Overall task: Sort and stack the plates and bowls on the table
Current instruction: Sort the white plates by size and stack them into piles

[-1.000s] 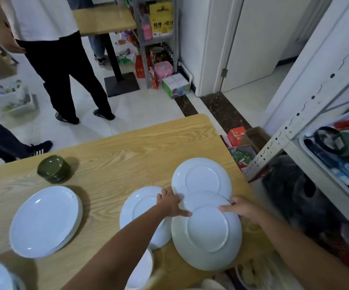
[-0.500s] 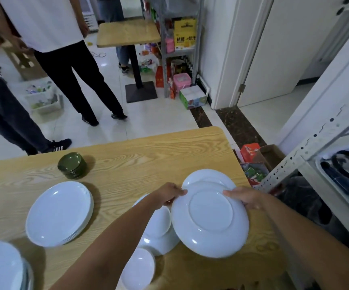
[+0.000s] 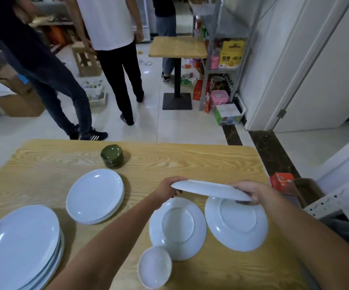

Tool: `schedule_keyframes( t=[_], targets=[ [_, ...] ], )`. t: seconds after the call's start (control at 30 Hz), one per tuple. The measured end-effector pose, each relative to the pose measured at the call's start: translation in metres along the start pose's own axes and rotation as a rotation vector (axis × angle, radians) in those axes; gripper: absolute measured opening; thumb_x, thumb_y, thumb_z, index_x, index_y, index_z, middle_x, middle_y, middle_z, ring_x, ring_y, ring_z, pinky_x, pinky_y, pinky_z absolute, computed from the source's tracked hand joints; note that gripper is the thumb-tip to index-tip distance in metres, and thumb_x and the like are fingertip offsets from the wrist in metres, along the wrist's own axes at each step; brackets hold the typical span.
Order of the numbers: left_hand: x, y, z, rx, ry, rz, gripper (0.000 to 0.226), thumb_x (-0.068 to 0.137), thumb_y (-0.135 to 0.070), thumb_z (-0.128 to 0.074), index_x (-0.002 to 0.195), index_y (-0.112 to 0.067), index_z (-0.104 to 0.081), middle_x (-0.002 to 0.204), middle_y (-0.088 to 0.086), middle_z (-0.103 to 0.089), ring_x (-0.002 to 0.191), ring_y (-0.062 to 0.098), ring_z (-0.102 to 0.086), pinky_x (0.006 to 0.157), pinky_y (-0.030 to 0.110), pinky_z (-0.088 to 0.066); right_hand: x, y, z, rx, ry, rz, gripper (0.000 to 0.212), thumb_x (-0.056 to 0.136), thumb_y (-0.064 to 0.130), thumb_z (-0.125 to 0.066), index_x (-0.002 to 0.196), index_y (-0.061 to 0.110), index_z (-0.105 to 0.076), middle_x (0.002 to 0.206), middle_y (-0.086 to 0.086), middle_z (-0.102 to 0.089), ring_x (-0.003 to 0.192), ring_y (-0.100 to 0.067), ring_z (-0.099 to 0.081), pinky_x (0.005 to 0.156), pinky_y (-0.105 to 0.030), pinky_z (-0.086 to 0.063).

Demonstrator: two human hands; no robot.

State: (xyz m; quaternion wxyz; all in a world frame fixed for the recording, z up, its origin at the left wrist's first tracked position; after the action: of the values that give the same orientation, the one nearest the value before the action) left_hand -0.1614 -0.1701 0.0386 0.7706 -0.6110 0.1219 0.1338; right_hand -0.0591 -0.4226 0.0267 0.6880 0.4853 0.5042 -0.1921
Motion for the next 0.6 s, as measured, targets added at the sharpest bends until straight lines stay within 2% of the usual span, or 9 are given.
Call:
schedule_keyframes(
  t=[0.07, 0.13, 0.2, 0.27, 0.33, 0.4, 0.47, 0.53, 0.6],
  targets=[
    [-0.005, 0.004, 0.013, 0.009, -0.142, -0.007, 0.028, 0.090, 0.012, -0.045, 0.089, -0.006, -0.067, 0.064, 0.000, -0.052, 0.054, 0.009, -0.046, 0.051, 0.017, -0.036, 0.001, 0.008, -0.017, 0.058, 0.053, -0.002, 0.028, 0.099, 0.015, -0.042, 0.074, 0.007, -0.053, 0.055, -0.008, -0.049, 0.035, -0.013, -0.047, 0.033, -0.018, -0.038],
    [-0.009, 0.011, 0.030, -0.025, -0.264, 0.025, 0.030, 0.093, -0.005, -0.055, 0.064, -0.014, -0.054, 0.055, 0.000, -0.043, 0.053, 0.012, -0.038, 0.051, 0.024, -0.031, 0.001, 0.012, -0.031, 0.189, 0.102, -0.013, 0.026, 0.098, 0.009, -0.035, 0.080, 0.004, -0.053, 0.066, -0.011, -0.047, 0.037, -0.016, -0.051, 0.030, -0.016, -0.038],
    [-0.018, 0.017, 0.047, -0.036, -0.326, 0.032, 0.029, 0.093, -0.016, -0.060, 0.065, -0.013, -0.054, 0.056, -0.004, -0.045, 0.057, 0.010, -0.041, 0.054, 0.026, -0.033, -0.001, 0.016, -0.046, 0.218, 0.158, -0.001, 0.025, 0.098, 0.016, -0.036, 0.087, 0.004, -0.054, 0.070, -0.014, -0.053, 0.039, -0.019, -0.056, 0.037, -0.019, -0.045],
    [-0.030, 0.022, 0.065, -0.021, -0.359, 0.024, 0.021, 0.093, -0.023, -0.060, 0.082, -0.006, -0.066, 0.064, -0.006, -0.054, 0.065, 0.009, -0.050, 0.061, 0.024, -0.040, 0.000, 0.020, -0.063, 0.128, 0.198, 0.056, 0.027, 0.099, 0.025, -0.037, 0.090, 0.009, -0.057, 0.063, -0.010, -0.059, 0.044, -0.015, -0.055, 0.046, -0.023, -0.048],
    [-0.043, 0.028, 0.083, -0.006, -0.382, 0.034, 0.027, 0.094, -0.029, -0.058, 0.092, -0.005, -0.068, 0.072, -0.005, -0.061, 0.067, 0.005, -0.056, 0.062, 0.017, -0.045, 0.001, 0.027, -0.082, 0.040, 0.216, 0.111, 0.042, 0.099, 0.044, -0.033, 0.085, 0.013, -0.057, 0.058, -0.005, -0.056, 0.045, -0.012, -0.047, 0.051, -0.024, -0.048],
    [-0.055, 0.038, 0.100, 0.005, -0.392, 0.059, 0.030, 0.095, -0.033, -0.056, 0.091, -0.006, -0.067, 0.076, 0.000, -0.063, 0.068, 0.010, -0.058, 0.064, 0.020, -0.048, 0.005, 0.036, -0.103, 0.005, 0.204, 0.177, 0.065, 0.093, 0.066, -0.020, 0.076, 0.015, -0.056, 0.058, -0.004, -0.051, 0.050, -0.014, -0.040, 0.050, -0.024, -0.047],
    [-0.070, 0.050, 0.114, -0.038, -0.414, 0.096, 0.034, 0.096, -0.034, -0.053, 0.075, -0.007, -0.058, 0.063, 0.001, -0.054, 0.054, 0.013, -0.049, 0.050, 0.017, -0.042, 0.007, 0.045, -0.128, -0.077, 0.174, 0.239, 0.072, 0.088, 0.072, -0.018, 0.066, 0.016, -0.056, 0.054, -0.002, -0.047, 0.049, -0.014, -0.038, 0.047, -0.022, -0.042],
    [-0.088, 0.063, 0.130, -0.113, -0.459, 0.138, 0.040, 0.098, -0.030, -0.051, 0.063, -0.011, -0.048, 0.054, 0.000, -0.045, 0.044, 0.011, -0.041, 0.041, 0.013, -0.035, 0.010, 0.050, -0.158, -0.222, 0.128, 0.325, 0.059, 0.093, 0.060, -0.036, 0.058, 0.015, -0.052, 0.046, 0.002, -0.043, 0.042, -0.011, -0.035, 0.048, -0.024, -0.032],
    [-0.109, 0.079, 0.148, -0.107, -0.497, 0.167, 0.041, 0.099, -0.030, -0.049, 0.063, -0.012, -0.047, 0.058, 0.002, -0.047, 0.049, 0.011, -0.044, 0.048, 0.017, -0.037, 0.015, 0.052, -0.191, -0.387, 0.114, 0.436, 0.039, 0.096, 0.029, -0.053, 0.061, 0.014, -0.047, 0.044, 0.003, -0.038, 0.038, -0.007, -0.030, 0.046, -0.023, -0.025]
  ],
)
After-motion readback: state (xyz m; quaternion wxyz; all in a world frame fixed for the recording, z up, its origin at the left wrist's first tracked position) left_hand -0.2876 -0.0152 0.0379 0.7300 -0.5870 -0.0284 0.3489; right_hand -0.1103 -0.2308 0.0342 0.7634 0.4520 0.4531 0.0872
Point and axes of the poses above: each hand's wrist, its own x-axis towards the middle knuckle, its own z-axis out of the back of the hand, y = z × x, the point moved 3 cm from there along x, towards the middle knuckle
